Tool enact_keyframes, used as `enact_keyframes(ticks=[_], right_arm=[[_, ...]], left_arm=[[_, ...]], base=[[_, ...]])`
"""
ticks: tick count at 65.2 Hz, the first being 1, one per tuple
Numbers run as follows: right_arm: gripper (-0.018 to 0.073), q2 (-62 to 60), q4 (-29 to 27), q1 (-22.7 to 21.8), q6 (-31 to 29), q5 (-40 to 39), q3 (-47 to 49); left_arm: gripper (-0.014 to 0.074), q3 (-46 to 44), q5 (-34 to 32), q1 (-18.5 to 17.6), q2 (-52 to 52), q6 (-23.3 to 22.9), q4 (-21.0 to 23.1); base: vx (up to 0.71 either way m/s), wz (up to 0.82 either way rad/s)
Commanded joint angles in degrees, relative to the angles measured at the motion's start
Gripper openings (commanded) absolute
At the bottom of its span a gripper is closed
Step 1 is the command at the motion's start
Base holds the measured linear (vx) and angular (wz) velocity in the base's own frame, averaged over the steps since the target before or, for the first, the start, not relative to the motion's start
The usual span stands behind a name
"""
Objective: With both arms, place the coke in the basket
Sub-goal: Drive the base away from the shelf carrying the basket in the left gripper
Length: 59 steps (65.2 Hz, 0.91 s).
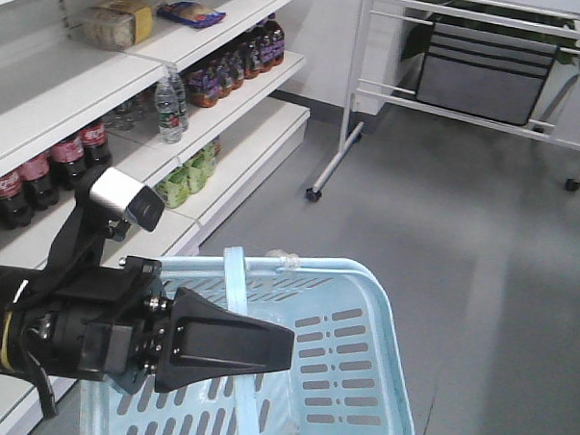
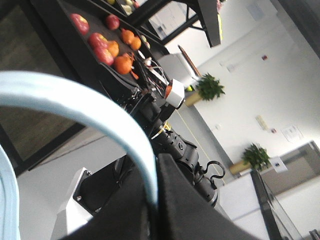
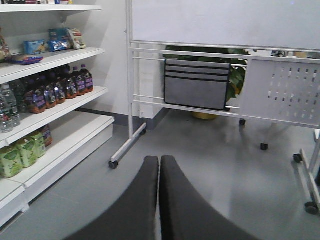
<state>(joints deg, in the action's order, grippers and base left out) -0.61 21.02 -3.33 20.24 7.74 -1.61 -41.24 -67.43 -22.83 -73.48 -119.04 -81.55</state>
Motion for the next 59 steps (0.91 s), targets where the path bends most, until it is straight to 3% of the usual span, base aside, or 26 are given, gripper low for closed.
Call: enact_keyframes(ticks=[1,59], right_arm=[[-0.0005,-1.0,0.8,0.0,-0.3,-4.0,-0.6],[-0.0005,-1.0,0.8,0.0,-0.3,-4.0,-0.6]], left_arm=[[-0.0007,-1.5,-11.7,-0.2,1.8,0.1,4.7],[-0.0007,-1.5,-11.7,-0.2,1.8,0.1,4.7]], base=[[-0.02,-0.42],[0.07,-0.42]])
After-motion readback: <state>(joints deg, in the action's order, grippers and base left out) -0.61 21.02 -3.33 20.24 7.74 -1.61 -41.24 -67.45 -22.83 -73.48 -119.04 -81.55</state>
